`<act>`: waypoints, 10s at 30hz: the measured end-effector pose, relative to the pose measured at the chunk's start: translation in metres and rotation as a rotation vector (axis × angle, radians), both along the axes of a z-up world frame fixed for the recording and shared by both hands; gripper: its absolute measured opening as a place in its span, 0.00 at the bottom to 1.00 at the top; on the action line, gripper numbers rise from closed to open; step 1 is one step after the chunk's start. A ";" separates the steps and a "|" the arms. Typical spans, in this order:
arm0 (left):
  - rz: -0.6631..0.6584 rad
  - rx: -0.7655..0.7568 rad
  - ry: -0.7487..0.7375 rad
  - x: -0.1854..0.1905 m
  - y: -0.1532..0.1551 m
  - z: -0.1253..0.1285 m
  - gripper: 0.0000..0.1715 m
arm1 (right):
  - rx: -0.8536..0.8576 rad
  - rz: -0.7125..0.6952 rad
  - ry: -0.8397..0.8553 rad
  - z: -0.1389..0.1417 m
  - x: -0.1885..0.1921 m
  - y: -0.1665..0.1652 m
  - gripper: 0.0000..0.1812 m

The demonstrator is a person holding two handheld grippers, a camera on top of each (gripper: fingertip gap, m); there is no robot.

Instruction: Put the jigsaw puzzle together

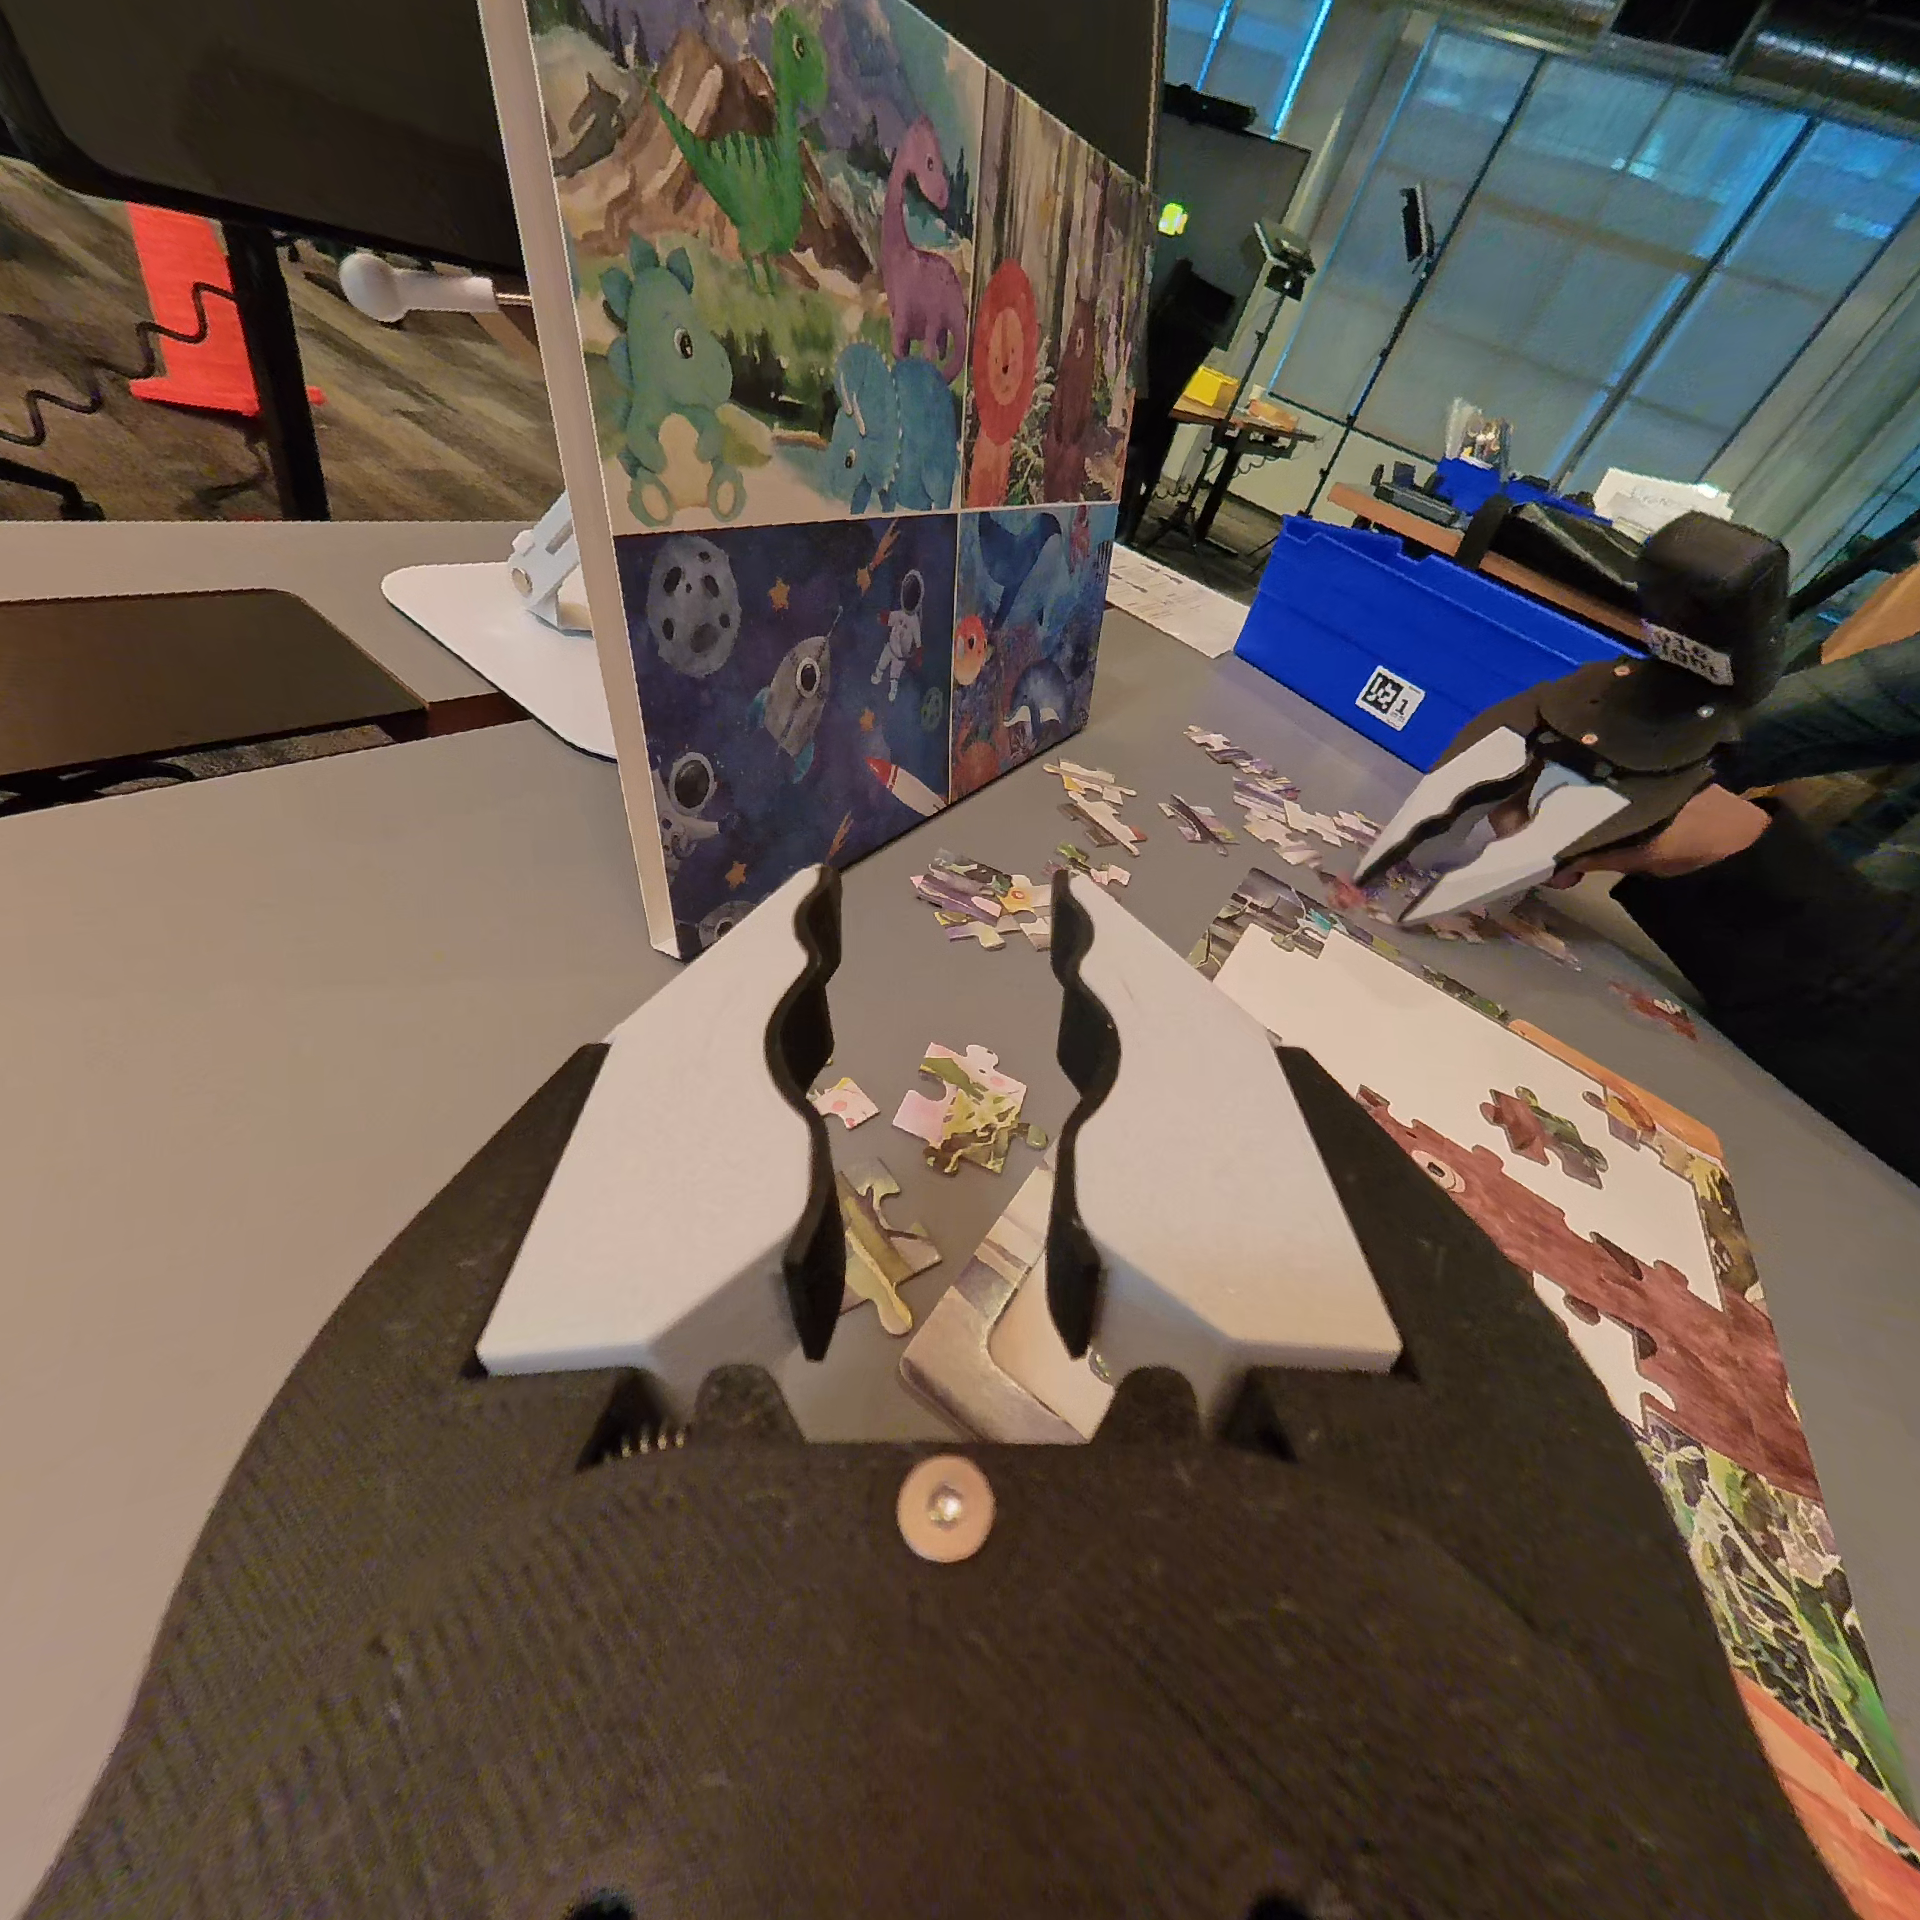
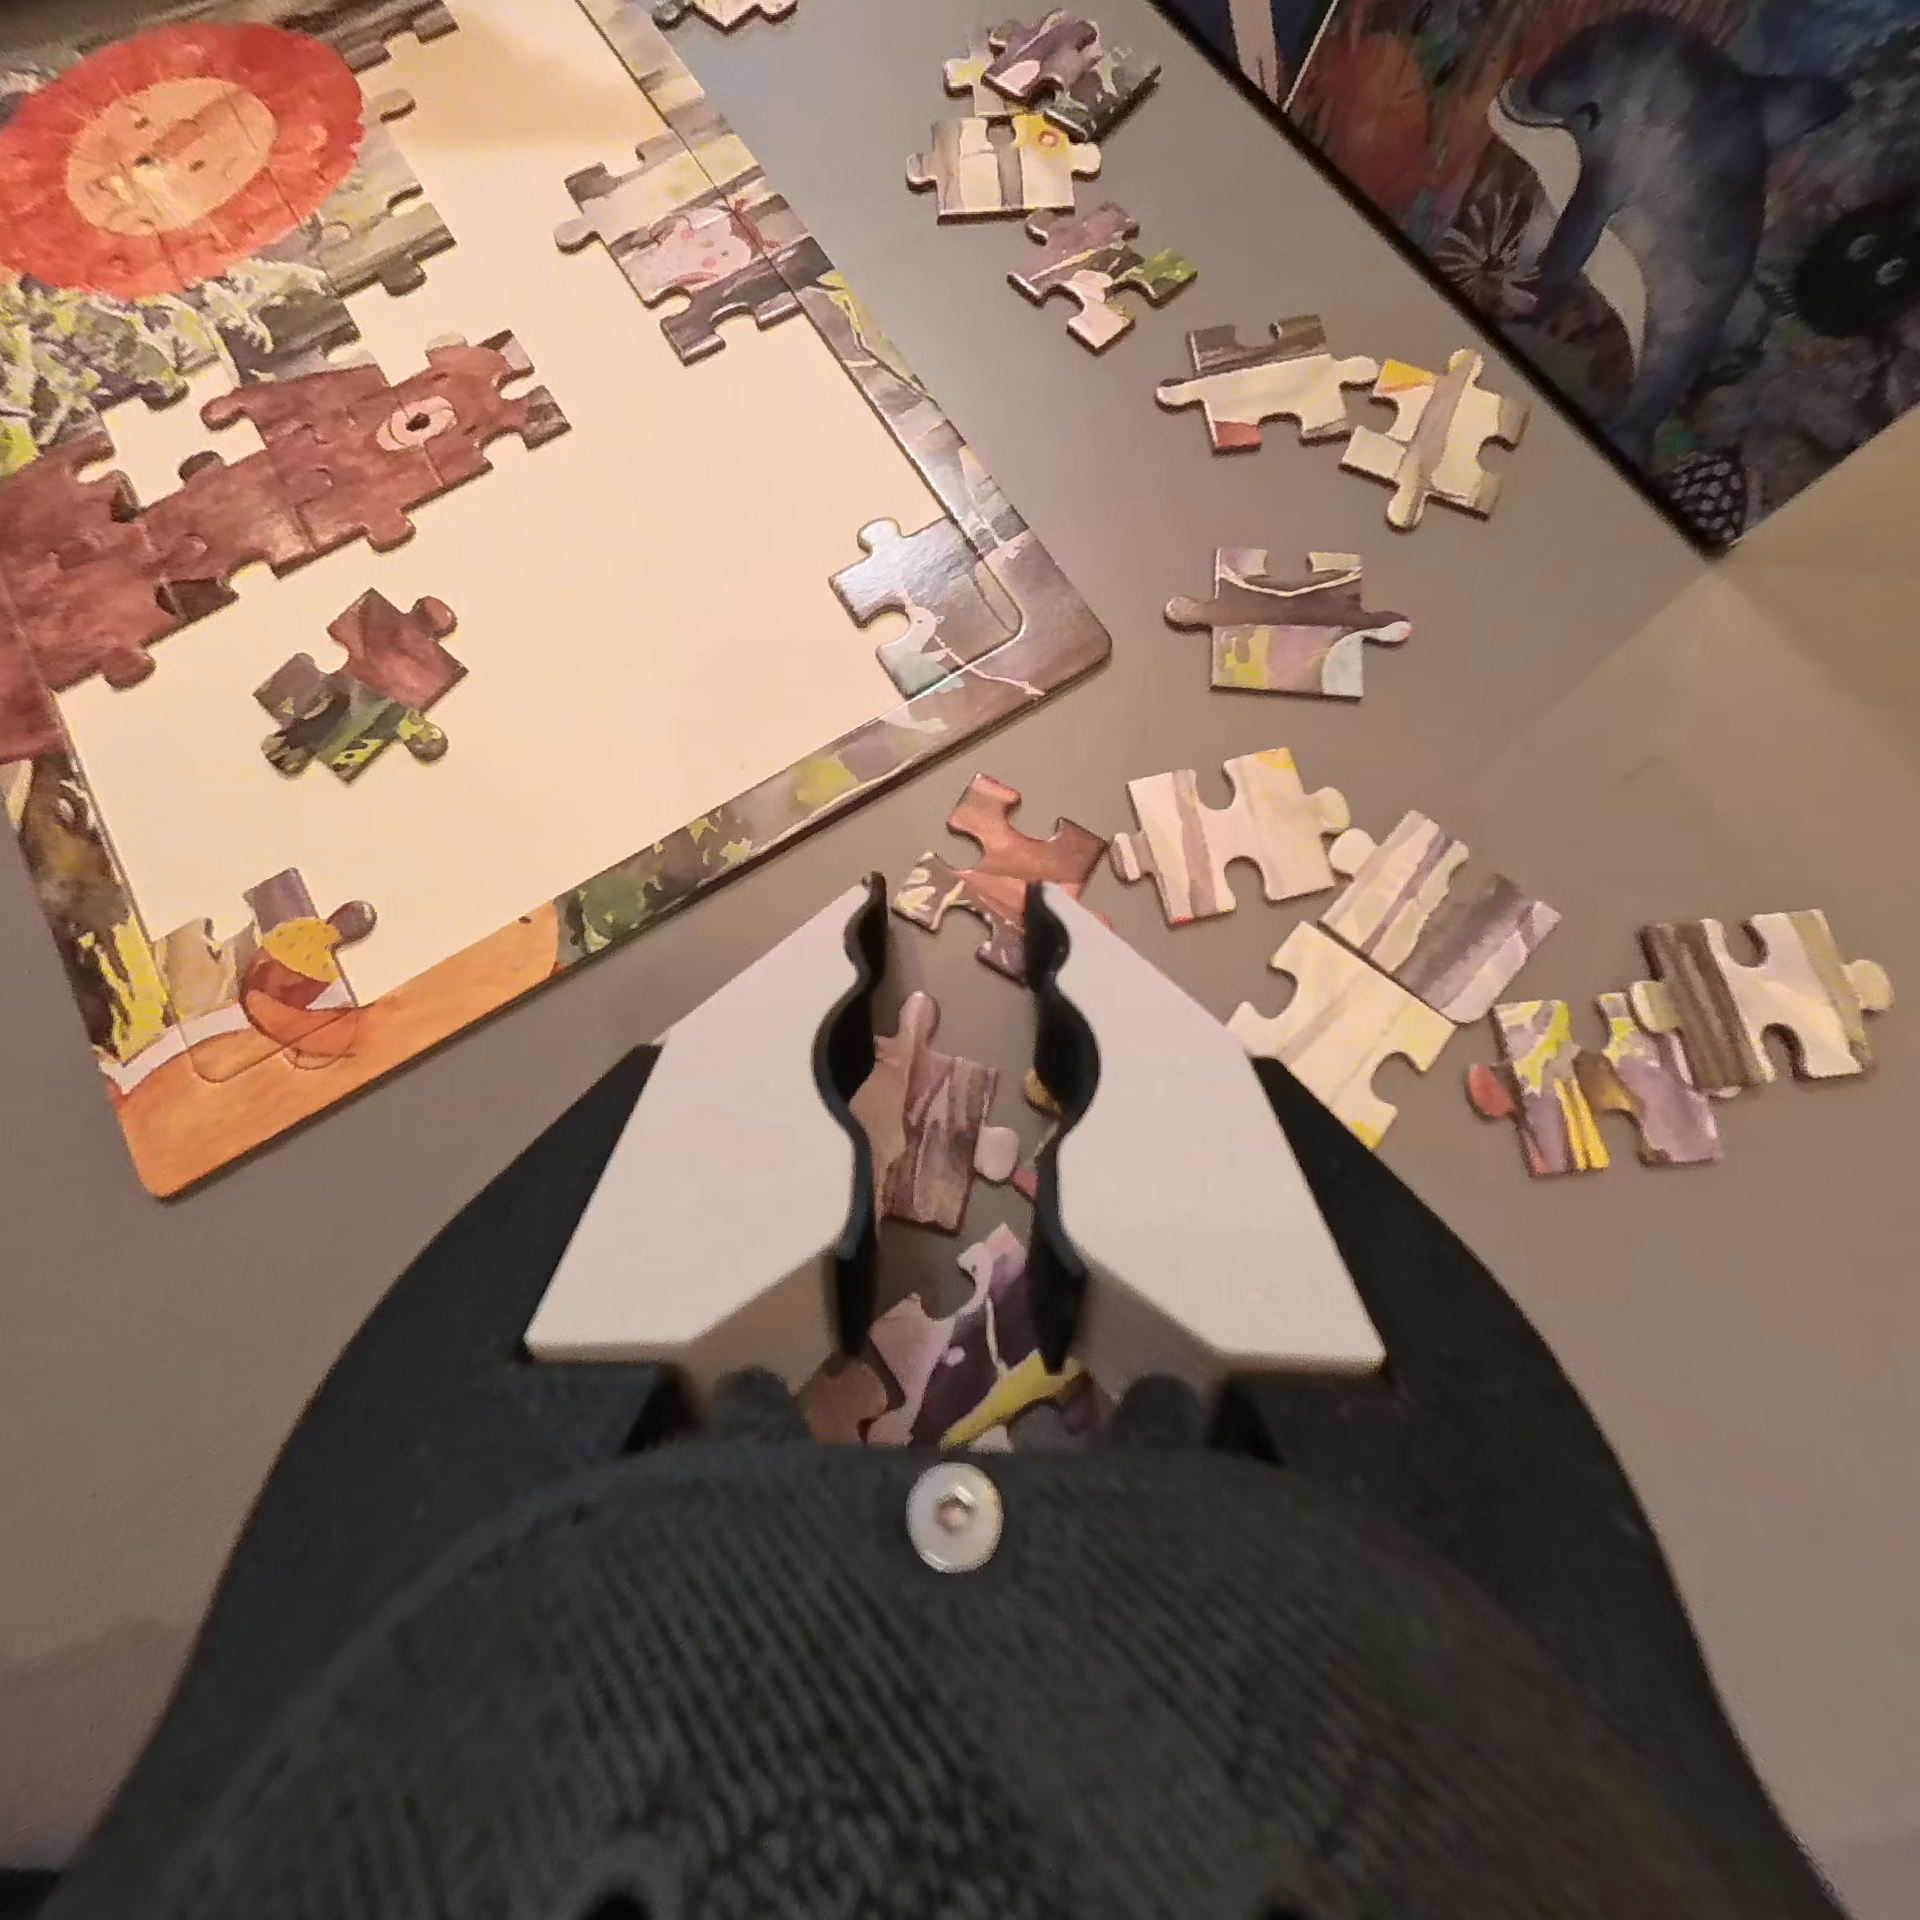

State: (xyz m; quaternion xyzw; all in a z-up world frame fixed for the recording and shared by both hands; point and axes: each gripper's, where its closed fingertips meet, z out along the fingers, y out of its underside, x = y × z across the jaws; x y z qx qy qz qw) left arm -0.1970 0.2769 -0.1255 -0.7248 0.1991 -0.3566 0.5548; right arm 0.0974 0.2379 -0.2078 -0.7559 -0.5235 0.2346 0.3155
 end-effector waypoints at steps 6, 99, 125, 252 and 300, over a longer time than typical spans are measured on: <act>-0.004 0.003 0.006 0.001 -0.001 0.000 0.23 | 0.016 -0.028 0.023 0.003 0.001 0.006 0.23; -0.002 0.004 0.002 0.001 -0.001 0.000 0.22 | -0.010 0.230 -0.046 0.003 0.000 -0.030 0.22; -0.020 0.016 0.010 0.007 -0.004 0.001 0.23 | 0.079 0.192 -0.077 0.025 -0.027 0.011 0.23; -0.036 0.015 0.011 0.009 -0.005 0.001 0.23 | -0.017 0.654 -0.167 -0.003 -0.173 -0.135 0.11; -0.041 0.011 0.003 0.010 -0.005 0.001 0.23 | -0.022 0.447 0.014 0.009 -0.166 -0.119 0.06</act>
